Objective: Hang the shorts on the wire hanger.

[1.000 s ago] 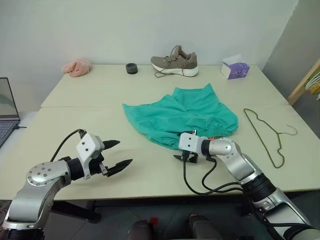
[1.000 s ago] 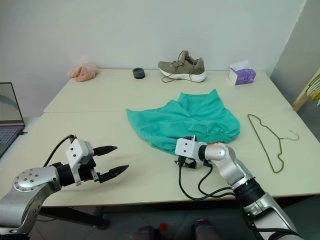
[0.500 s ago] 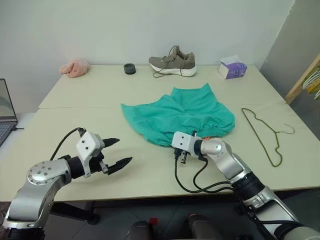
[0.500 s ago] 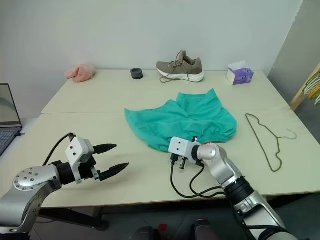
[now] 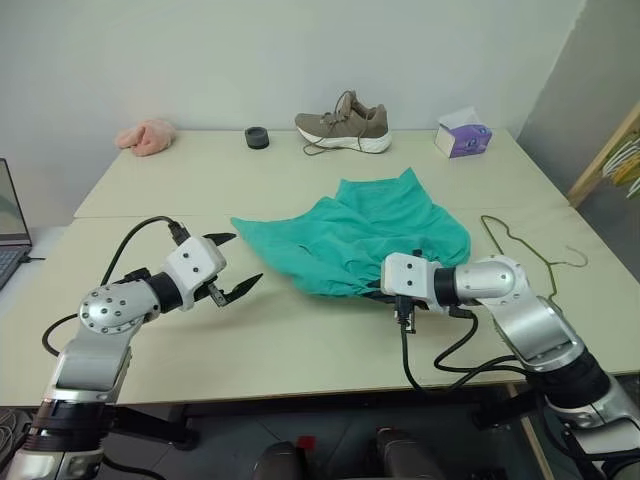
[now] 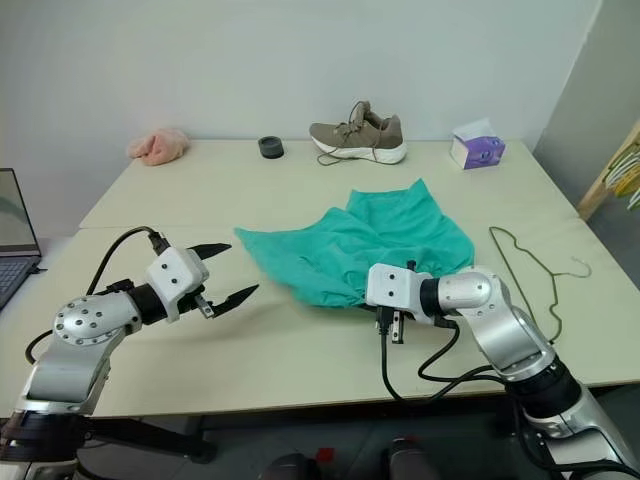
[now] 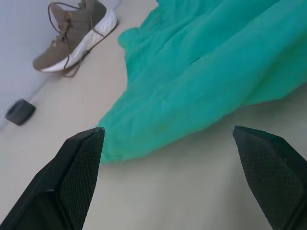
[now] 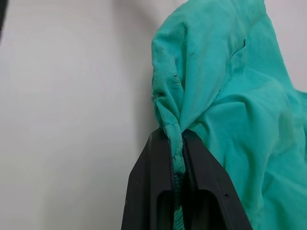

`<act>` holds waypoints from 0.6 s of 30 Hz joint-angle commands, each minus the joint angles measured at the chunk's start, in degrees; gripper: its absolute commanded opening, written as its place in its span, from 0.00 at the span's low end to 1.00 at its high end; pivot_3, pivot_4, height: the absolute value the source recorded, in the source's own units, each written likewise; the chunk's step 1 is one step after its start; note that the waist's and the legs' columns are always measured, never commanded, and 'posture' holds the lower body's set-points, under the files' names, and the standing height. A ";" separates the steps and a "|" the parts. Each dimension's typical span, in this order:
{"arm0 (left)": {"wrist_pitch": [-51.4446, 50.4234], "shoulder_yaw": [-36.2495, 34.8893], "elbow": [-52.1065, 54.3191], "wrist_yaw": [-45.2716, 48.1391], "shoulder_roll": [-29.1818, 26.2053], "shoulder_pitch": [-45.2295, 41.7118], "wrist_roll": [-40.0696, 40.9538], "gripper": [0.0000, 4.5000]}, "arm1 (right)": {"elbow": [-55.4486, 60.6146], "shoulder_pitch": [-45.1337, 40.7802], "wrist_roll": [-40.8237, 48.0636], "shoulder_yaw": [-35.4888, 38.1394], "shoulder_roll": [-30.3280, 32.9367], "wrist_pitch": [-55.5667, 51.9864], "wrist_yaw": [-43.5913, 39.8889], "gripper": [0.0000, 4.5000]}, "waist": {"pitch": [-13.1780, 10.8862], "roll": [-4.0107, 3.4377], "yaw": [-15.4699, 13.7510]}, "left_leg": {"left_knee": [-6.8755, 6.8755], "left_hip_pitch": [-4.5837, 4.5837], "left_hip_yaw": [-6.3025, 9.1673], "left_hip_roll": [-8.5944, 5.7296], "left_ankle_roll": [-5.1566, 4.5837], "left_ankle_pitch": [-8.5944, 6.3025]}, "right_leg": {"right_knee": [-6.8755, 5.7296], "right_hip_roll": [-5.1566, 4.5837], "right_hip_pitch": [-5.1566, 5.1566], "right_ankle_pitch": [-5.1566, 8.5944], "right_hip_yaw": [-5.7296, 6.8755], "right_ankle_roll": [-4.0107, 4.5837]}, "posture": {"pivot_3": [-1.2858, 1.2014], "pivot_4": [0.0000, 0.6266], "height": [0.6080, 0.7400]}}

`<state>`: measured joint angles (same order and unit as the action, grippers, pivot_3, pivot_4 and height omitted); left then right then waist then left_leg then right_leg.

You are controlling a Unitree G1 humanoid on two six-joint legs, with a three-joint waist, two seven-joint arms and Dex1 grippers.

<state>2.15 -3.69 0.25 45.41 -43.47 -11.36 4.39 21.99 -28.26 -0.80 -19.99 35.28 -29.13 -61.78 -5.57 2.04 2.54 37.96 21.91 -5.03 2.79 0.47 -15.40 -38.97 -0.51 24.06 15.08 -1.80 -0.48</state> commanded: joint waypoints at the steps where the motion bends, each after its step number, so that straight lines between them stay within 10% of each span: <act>1: 6.80 2.22 -4.32 -1.70 0.17 -2.52 -4.58 1.00 | 5.59 -0.07 3.87 2.48 1.84 -2.04 -1.69 0.01 | 0.00 0.00 0.37 | 0.00 0.00 0.00 0.00 0.00 0.00 | 0.01 0.00 0.00 0.00 0.00 0.00 | 0.48 0.14 1.00; 15: 22.70 9.93 -25.70 -6.49 3.98 -14.11 -14.19 1.00 | 12.74 2.25 10.47 3.77 8.13 -4.89 -1.58 0.01 | -0.09 0.13 2.45 | 0.01 0.05 -0.01 0.00 -0.01 -0.01 | 0.02 -0.09 0.00 0.01 0.00 -0.04 | 0.45 0.16 1.00; 18: 25.17 11.84 -29.94 -6.01 3.56 -15.64 -15.82 0.87 | 13.40 2.70 11.49 4.60 8.92 -4.97 -1.66 0.00 | -0.13 0.17 3.07 | 0.01 0.04 -0.01 0.00 -0.01 0.00 | 0.01 -0.09 0.00 0.02 0.00 -0.06 | 0.44 0.17 1.00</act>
<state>25.22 7.93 -28.88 39.32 -39.15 -25.47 -10.60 33.46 -25.38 9.32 -17.54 43.74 -34.21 -63.62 -5.70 2.21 5.61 37.97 21.95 -5.02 2.80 0.46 -15.41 -38.96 -0.61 24.06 15.16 -1.80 -0.67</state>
